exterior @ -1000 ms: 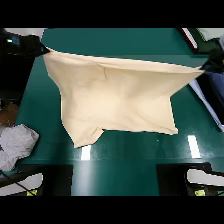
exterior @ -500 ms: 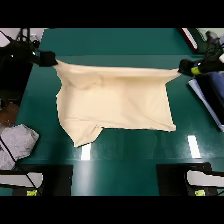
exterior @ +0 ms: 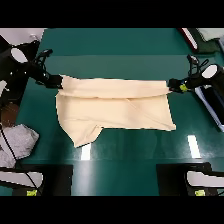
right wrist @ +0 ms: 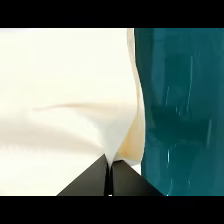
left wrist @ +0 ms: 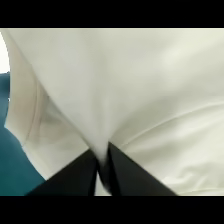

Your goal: Fold the shirts.

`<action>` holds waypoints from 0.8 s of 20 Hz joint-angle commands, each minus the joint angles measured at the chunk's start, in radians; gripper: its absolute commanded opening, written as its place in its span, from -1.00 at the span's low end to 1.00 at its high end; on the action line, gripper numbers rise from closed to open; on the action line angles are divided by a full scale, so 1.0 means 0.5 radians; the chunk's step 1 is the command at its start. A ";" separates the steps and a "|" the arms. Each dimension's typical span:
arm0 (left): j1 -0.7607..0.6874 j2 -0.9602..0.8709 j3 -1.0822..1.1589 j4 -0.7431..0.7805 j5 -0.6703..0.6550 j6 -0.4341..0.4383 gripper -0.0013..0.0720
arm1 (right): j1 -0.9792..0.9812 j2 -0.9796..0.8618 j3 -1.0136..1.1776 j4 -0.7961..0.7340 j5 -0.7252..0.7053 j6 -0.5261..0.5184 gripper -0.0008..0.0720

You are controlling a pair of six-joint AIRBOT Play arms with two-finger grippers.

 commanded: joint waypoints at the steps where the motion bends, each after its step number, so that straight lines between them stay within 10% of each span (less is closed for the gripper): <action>1: 0.001 0.004 -0.055 0.011 -0.053 -0.108 0.58 | 0.004 0.000 -0.035 0.061 0.037 -0.001 -0.68; 3: 0.002 0.024 -0.055 0.060 -0.102 -0.170 0.52 | -0.010 0.018 -0.033 0.094 0.079 -0.001 0.09; 16: 0.000 1.186 -1.357 0.000 0.005 -0.486 0.52 | -0.208 0.488 -0.035 0.112 0.377 -0.004 0.09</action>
